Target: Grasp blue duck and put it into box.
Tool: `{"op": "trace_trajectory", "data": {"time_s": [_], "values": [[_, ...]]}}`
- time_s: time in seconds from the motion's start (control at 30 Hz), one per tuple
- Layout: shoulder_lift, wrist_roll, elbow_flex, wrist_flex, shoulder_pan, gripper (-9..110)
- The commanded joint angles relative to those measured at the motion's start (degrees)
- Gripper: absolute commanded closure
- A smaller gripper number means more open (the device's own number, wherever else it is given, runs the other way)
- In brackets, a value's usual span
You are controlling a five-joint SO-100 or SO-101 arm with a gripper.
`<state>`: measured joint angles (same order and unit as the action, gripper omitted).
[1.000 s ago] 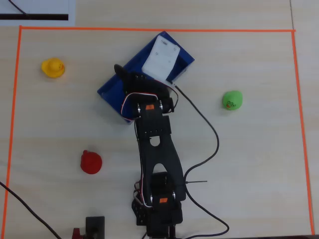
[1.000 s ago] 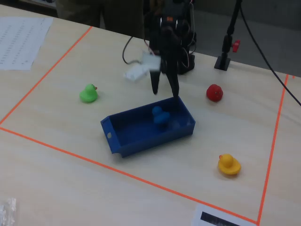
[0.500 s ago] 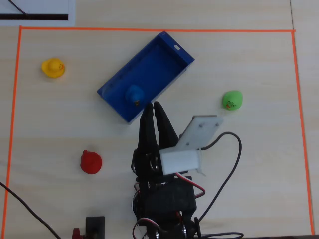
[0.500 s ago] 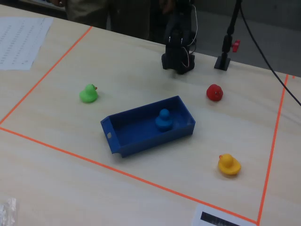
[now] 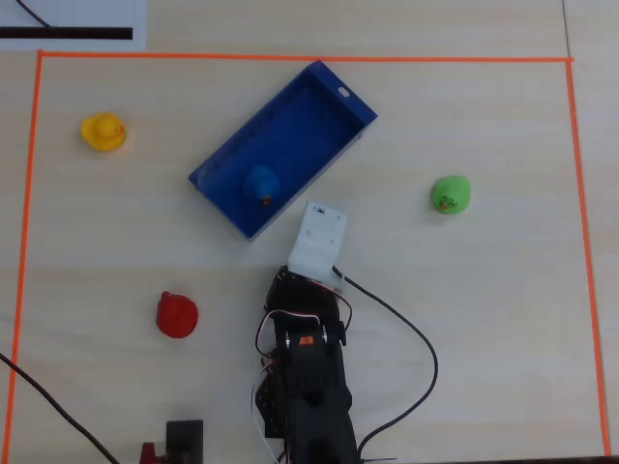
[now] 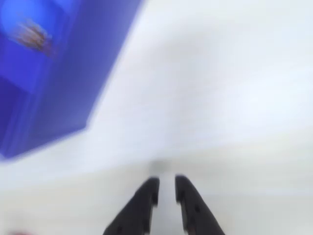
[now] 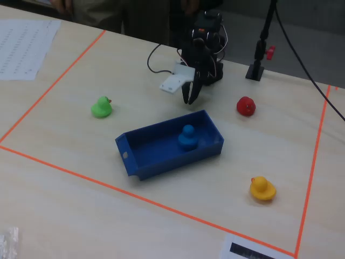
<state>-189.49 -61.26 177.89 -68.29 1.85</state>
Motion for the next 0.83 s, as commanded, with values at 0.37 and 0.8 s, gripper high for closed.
{"op": "trace_trajectory", "data": {"time_s": [0.37,0.8], "values": [[-0.26,-5.98,0.35,-6.33,-1.85,100],[-0.26,-5.98,0.35,-6.33,-1.85,100]]}}
